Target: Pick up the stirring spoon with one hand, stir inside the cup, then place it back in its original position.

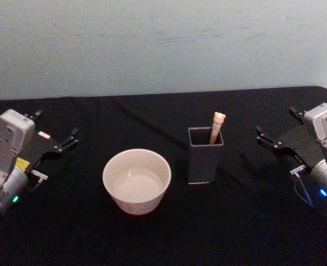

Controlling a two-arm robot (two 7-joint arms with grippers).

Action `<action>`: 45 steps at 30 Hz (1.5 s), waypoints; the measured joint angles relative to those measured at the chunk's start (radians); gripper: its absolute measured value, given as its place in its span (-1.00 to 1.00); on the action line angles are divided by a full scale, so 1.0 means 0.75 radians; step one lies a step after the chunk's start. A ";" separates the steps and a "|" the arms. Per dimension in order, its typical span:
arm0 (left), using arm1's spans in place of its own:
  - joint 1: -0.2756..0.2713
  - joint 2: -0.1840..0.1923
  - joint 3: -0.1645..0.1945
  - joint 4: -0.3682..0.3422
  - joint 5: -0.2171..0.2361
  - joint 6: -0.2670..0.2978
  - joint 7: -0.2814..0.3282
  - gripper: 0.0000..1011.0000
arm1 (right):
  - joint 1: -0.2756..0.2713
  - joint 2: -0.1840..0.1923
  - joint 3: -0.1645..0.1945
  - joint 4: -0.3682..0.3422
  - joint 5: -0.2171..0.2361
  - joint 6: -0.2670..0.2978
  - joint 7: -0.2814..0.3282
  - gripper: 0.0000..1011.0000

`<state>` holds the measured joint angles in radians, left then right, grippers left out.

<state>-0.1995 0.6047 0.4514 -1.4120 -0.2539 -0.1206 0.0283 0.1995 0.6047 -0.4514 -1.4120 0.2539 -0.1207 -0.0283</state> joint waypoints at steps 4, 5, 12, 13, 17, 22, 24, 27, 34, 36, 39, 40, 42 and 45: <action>0.000 0.000 0.000 0.000 0.000 0.000 0.000 0.98 | 0.000 0.000 0.000 0.000 0.000 0.000 0.000 0.98; 0.000 0.000 0.000 0.000 0.000 0.000 0.000 0.98 | 0.000 0.000 0.000 0.000 0.000 0.000 0.000 0.98; 0.000 0.000 0.000 0.000 0.000 0.000 0.000 0.98 | 0.000 0.000 0.000 0.000 0.000 0.000 0.000 0.98; 0.000 0.000 0.000 0.000 0.000 0.000 0.000 0.98 | 0.000 0.000 0.000 0.000 0.000 0.000 0.000 0.98; 0.000 0.000 0.000 0.000 0.000 0.000 0.000 0.98 | 0.000 0.000 0.000 0.000 0.000 0.000 0.000 0.98; 0.000 0.000 0.000 0.000 0.000 0.000 0.000 0.98 | 0.000 0.000 0.000 0.000 0.000 0.000 0.000 0.98; 0.000 0.000 0.000 0.000 0.000 0.000 0.000 0.98 | 0.000 0.000 0.000 0.000 0.000 0.000 0.000 0.98; 0.000 0.000 0.000 0.000 0.000 0.000 0.000 0.98 | 0.000 0.000 0.000 0.000 0.000 0.000 0.000 0.98; 0.000 0.000 0.000 0.000 0.000 0.000 0.000 0.98 | 0.000 0.000 0.000 0.000 0.000 0.000 0.000 0.98; 0.000 0.000 0.000 0.000 0.000 0.000 0.000 0.98 | 0.000 0.000 0.000 0.000 0.000 0.000 0.000 0.98; 0.000 0.000 0.000 0.000 0.000 0.000 0.000 0.98 | 0.000 0.000 0.000 0.000 0.000 0.000 0.000 0.98; 0.000 0.000 0.000 0.000 0.000 0.000 0.000 0.98 | 0.000 0.000 0.000 0.000 0.000 0.000 0.000 0.98; 0.000 0.000 0.000 0.000 0.000 0.000 0.000 0.98 | 0.000 0.000 0.000 0.000 0.000 0.000 0.000 0.98; 0.000 0.000 0.000 0.000 0.000 0.000 0.000 0.98 | 0.000 0.000 0.000 0.000 0.000 0.000 0.000 0.98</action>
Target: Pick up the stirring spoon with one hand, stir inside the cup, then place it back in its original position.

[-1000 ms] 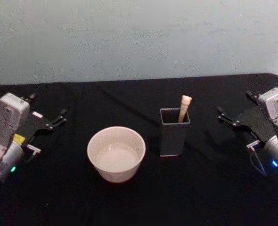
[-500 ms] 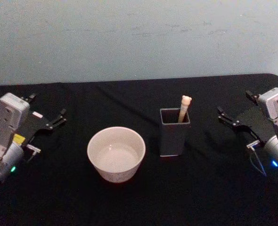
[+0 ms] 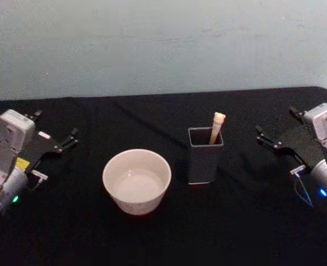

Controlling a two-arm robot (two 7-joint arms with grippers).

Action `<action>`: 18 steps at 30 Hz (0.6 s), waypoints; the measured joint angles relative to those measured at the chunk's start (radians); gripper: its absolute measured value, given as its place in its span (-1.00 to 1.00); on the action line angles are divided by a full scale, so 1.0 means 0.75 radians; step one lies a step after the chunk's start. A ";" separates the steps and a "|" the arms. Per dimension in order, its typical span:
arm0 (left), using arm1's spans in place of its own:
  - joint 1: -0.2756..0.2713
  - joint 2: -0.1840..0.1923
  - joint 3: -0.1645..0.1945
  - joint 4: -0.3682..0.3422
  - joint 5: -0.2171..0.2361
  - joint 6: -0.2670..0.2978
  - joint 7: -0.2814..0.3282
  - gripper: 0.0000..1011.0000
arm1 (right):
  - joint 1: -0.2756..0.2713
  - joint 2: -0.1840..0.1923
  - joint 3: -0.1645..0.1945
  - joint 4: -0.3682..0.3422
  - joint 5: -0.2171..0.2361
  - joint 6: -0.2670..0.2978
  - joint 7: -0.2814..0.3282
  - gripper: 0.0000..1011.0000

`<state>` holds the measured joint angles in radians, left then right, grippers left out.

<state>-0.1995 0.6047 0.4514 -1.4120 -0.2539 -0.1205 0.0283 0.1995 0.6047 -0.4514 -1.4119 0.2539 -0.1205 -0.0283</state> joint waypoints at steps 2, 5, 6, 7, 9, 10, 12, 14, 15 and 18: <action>0.000 0.000 0.000 0.000 0.000 0.000 0.000 0.98 | 0.000 0.000 0.000 0.000 0.000 0.000 0.000 0.98; 0.000 0.000 0.000 0.000 0.000 0.000 0.000 0.98 | 0.000 0.000 0.000 0.000 0.000 0.000 0.000 0.98; 0.000 0.000 0.000 0.000 0.000 0.000 0.000 0.98 | 0.000 0.000 0.000 0.000 0.000 0.000 0.000 0.98; 0.000 0.000 0.000 0.000 0.000 0.000 0.000 0.98 | 0.000 0.000 0.000 0.000 0.000 0.000 0.000 0.98; 0.000 0.000 0.000 0.000 0.000 0.000 0.000 0.98 | 0.000 0.000 0.000 0.000 0.000 0.000 0.000 0.98; 0.000 0.000 0.000 0.000 0.000 0.000 0.000 0.98 | 0.000 0.000 0.000 0.000 0.000 0.000 0.000 0.98; 0.000 0.000 0.000 0.000 0.000 0.000 0.000 0.98 | 0.000 0.000 0.000 0.000 0.000 0.000 0.000 0.98; 0.000 0.000 0.000 0.000 0.000 0.000 0.000 0.98 | 0.000 0.000 0.000 0.000 0.000 0.000 0.000 0.98; 0.000 0.000 0.000 0.000 0.000 0.000 0.000 0.98 | 0.000 0.000 0.000 0.000 0.000 0.000 0.000 0.98; 0.000 0.000 0.000 0.000 0.000 0.000 0.000 0.98 | 0.000 0.000 0.000 0.000 0.000 0.000 0.000 0.98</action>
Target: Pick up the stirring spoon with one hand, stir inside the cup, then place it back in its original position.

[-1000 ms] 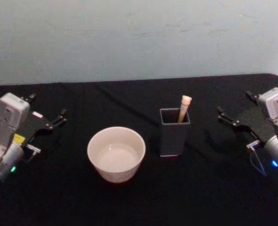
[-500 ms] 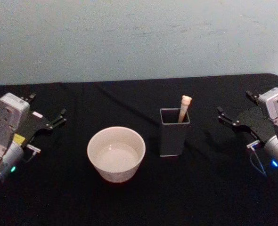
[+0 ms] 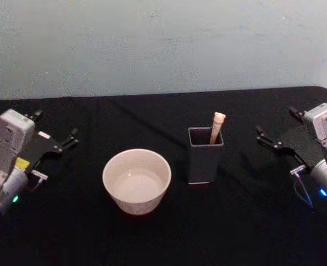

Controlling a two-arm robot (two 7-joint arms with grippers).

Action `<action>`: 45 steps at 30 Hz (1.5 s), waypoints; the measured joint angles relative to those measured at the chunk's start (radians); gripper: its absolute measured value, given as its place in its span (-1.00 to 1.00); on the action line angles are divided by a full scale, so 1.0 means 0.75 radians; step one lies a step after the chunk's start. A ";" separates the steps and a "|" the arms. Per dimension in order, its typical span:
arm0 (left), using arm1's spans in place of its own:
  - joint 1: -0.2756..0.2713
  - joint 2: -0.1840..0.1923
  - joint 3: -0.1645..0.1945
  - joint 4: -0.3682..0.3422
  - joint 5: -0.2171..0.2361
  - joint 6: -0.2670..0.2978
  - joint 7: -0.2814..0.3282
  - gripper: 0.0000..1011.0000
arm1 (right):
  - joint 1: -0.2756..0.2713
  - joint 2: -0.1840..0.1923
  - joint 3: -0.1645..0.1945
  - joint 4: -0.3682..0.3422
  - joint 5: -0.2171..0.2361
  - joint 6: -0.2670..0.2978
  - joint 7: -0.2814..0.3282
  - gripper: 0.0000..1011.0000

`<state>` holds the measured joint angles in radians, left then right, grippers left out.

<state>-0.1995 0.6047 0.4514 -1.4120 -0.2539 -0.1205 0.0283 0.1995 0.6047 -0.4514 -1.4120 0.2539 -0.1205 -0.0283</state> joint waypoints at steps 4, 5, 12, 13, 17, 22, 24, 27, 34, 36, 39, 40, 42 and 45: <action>0.000 0.000 0.000 0.000 0.000 0.000 0.000 0.98 | 0.000 0.000 0.000 0.000 0.000 0.000 0.000 0.98; 0.000 0.000 0.000 0.000 0.000 0.000 0.000 0.98 | 0.000 0.000 0.000 0.000 0.000 0.000 0.000 0.98; 0.000 0.000 0.000 0.000 0.000 0.000 0.000 0.98 | 0.000 0.000 0.000 0.000 0.000 0.000 0.000 0.98; 0.000 0.000 0.000 0.000 0.000 0.000 0.000 0.98 | 0.000 0.000 0.000 0.000 0.000 0.000 0.000 0.98; 0.000 0.000 0.000 0.000 0.000 0.000 0.000 0.98 | 0.000 0.000 0.000 0.000 0.000 0.000 0.000 0.98; 0.000 0.000 0.000 0.000 0.000 0.000 0.000 0.98 | 0.000 0.000 0.000 0.000 0.000 0.000 0.000 0.98; 0.000 0.000 0.000 0.000 0.000 0.000 0.000 0.98 | 0.000 0.000 0.000 0.000 0.000 0.000 0.000 0.98; 0.000 0.000 0.000 0.000 0.000 0.000 0.000 0.98 | -0.003 -0.003 0.010 -0.001 0.005 -0.002 0.013 0.98; 0.000 0.000 0.000 0.000 0.000 0.000 0.000 0.98 | -0.030 -0.003 0.053 -0.042 0.071 -0.010 0.101 0.98; 0.000 0.000 0.000 0.000 0.000 0.000 0.000 0.98 | -0.047 0.003 0.073 -0.071 0.116 -0.010 0.149 0.98; 0.000 0.000 0.000 0.000 0.000 0.000 0.000 0.98 | -0.065 0.011 0.096 -0.104 0.186 -0.005 0.220 0.98; 0.000 0.000 0.000 0.000 0.000 0.000 0.000 0.98 | -0.074 0.018 0.108 -0.121 0.234 0.000 0.273 0.98; 0.000 0.000 0.000 0.000 0.000 0.000 0.000 0.98 | -0.087 0.029 0.125 -0.144 0.308 0.008 0.366 0.98; 0.000 0.000 0.000 0.000 0.000 0.000 0.000 0.98 | -0.093 0.038 0.137 -0.161 0.361 0.019 0.441 0.98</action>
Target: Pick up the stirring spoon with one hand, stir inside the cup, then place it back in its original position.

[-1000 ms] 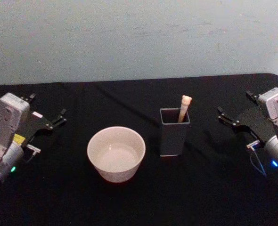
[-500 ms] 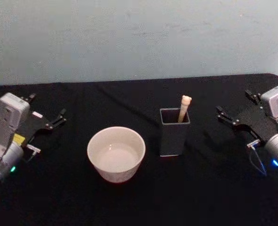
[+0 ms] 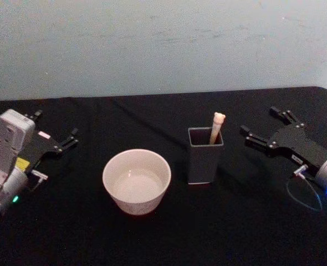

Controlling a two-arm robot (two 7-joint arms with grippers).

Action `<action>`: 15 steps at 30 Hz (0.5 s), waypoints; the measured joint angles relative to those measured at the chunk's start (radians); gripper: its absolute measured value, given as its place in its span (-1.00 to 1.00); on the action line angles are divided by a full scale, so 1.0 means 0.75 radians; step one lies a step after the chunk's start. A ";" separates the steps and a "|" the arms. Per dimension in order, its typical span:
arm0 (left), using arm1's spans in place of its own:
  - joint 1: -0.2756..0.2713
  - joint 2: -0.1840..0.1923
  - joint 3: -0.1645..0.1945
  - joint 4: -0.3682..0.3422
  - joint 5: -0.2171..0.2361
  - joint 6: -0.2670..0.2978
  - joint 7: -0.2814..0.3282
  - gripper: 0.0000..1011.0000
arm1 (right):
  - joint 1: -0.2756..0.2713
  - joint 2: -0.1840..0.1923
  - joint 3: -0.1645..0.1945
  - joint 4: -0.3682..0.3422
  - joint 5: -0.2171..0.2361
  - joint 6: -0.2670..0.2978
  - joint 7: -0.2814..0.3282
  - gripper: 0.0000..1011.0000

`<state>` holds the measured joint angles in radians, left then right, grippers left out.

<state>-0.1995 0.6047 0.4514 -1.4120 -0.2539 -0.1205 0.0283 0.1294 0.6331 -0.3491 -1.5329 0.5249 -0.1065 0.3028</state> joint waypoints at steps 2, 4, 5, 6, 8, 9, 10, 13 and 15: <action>0.000 0.000 0.000 0.000 0.000 0.000 0.000 0.98 | -0.001 0.005 0.005 -0.009 0.045 0.012 0.074 0.98; 0.000 0.000 0.000 0.000 0.000 0.000 0.000 0.98 | 0.006 0.005 0.004 -0.009 0.072 0.025 0.136 0.98; 0.000 0.000 0.000 0.000 0.000 0.000 0.000 0.98 | 0.010 0.004 0.002 -0.007 0.077 0.028 0.153 0.98; 0.000 0.000 0.000 0.000 0.000 0.000 0.000 0.98 | 0.014 0.002 -0.001 -0.004 0.079 0.031 0.169 0.98; 0.000 0.000 0.000 0.000 0.000 0.000 0.000 0.98 | 0.032 -0.008 -0.011 0.014 0.082 0.036 0.209 0.98; 0.000 0.000 0.000 0.000 0.000 0.000 0.000 0.98 | 0.040 -0.013 -0.015 0.023 0.082 0.037 0.221 0.98; 0.000 0.000 0.000 0.000 0.000 0.000 0.000 0.98 | 0.058 -0.024 -0.023 0.041 0.081 0.038 0.242 0.98; 0.000 0.000 0.000 0.000 0.000 0.000 0.000 0.98 | 0.088 -0.044 -0.037 0.075 0.072 0.042 0.274 0.98; 0.000 0.000 0.000 0.000 0.000 0.000 0.000 0.98 | 0.121 -0.065 -0.050 0.109 0.056 0.042 0.297 0.98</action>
<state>-0.1995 0.6047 0.4514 -1.4120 -0.2539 -0.1205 0.0283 0.2199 0.5847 -0.3863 -1.4509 0.5672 -0.0747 0.5255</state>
